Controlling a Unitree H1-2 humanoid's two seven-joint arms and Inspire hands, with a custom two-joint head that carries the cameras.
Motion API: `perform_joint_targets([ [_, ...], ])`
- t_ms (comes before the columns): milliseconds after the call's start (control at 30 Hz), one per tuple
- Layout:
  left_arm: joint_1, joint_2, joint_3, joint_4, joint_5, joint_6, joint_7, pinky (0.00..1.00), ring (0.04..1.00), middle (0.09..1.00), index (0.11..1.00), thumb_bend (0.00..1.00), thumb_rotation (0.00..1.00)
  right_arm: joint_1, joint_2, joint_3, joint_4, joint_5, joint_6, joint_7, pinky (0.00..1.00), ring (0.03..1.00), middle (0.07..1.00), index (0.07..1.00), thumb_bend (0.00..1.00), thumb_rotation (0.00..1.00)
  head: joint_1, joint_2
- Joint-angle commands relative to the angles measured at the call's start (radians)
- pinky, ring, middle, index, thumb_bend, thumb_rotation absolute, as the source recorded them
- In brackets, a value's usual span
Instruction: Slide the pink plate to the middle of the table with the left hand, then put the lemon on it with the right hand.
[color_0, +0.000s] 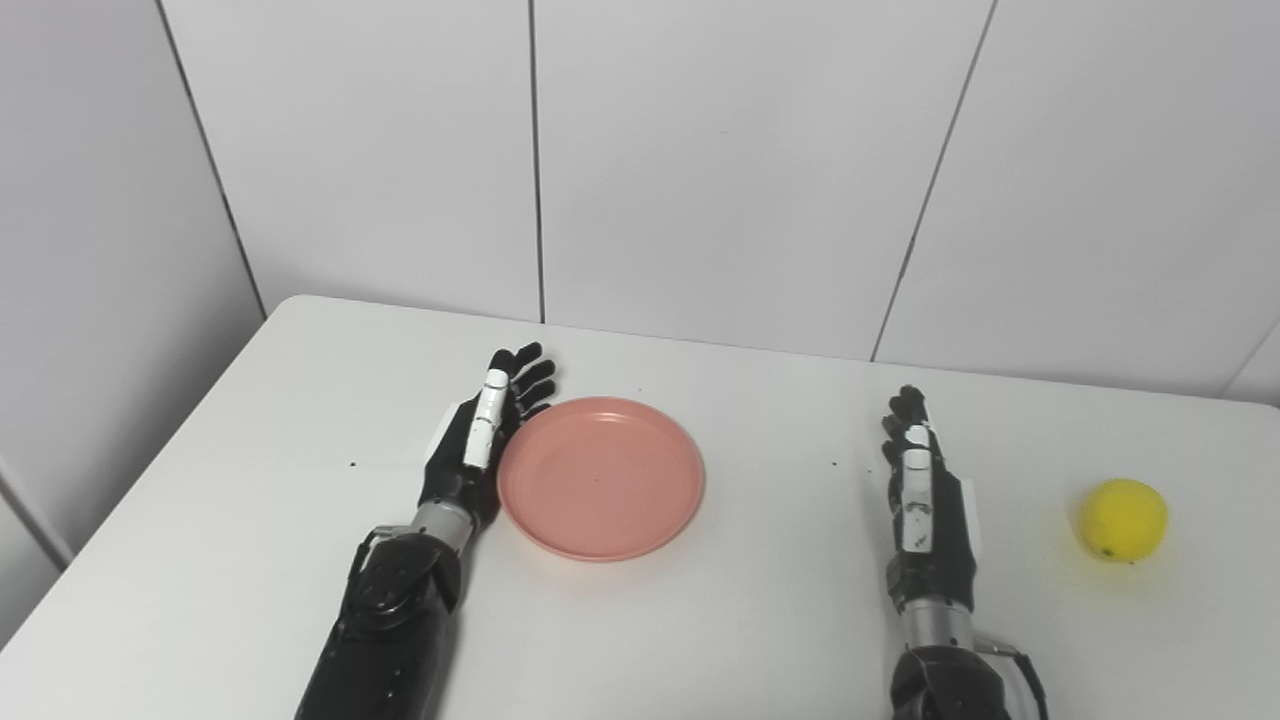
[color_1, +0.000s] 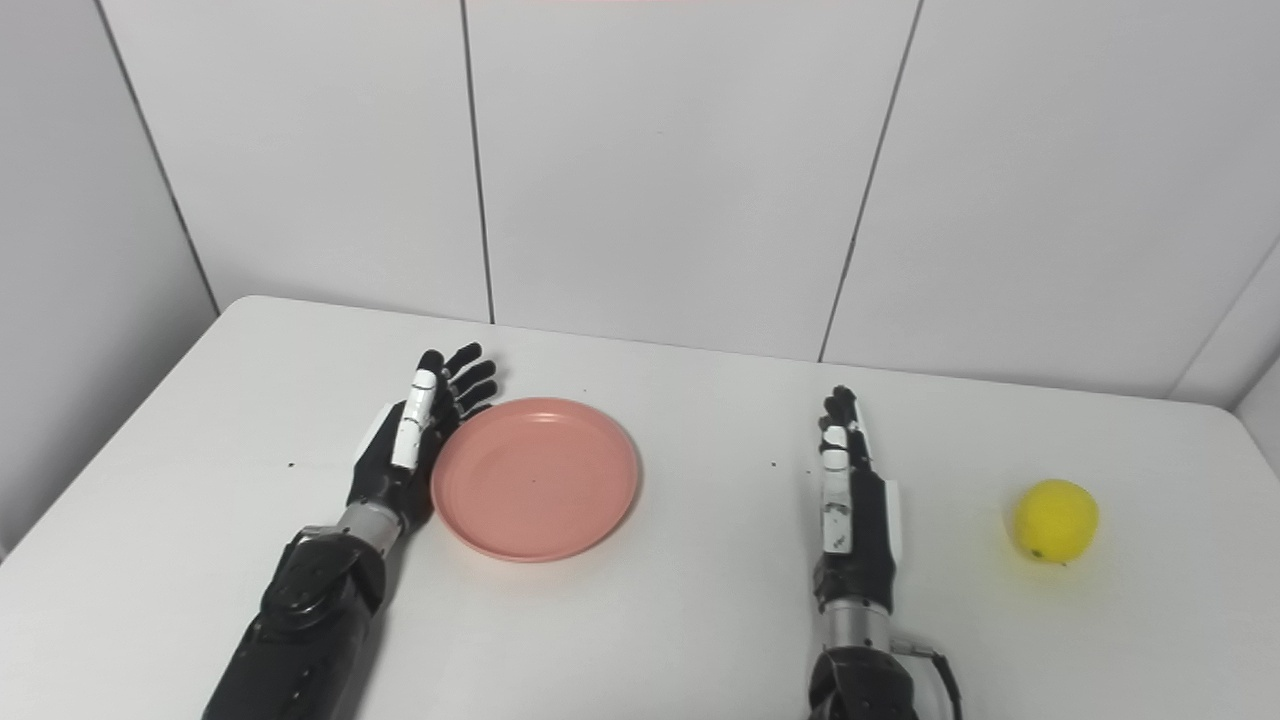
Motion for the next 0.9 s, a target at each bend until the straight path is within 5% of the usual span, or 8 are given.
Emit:
perform_joint_targets([
  [0,-0.016,-0.017,-0.002,-0.007,0.014,0.004,0.011,0.9,0.9,0.894,0.884,0.63,1.0,0.005,0.017,0.011,0.001,-0.012,0.008,-0.005,0.99,0.965,0.952,0.945,0.71,1.0,0.0,0.001],
  [400,0.011,-0.07,-0.011,-0.06,0.062,0.009,0.06,0.91,0.903,0.898,0.888,0.64,1.0,-0.006,0.023,0.037,0.009,-0.02,0.002,0.002,1.0,0.992,0.974,0.969,0.67,1.0,-0.104,0.012],
  [867,0.046,-0.126,-0.05,-0.101,0.076,0.019,0.057,0.92,0.927,0.923,0.914,0.6,1.0,-0.008,0.029,0.041,0.02,-0.021,-0.022,-0.004,1.0,0.989,0.97,0.966,0.67,1.0,-0.113,0.024],
])
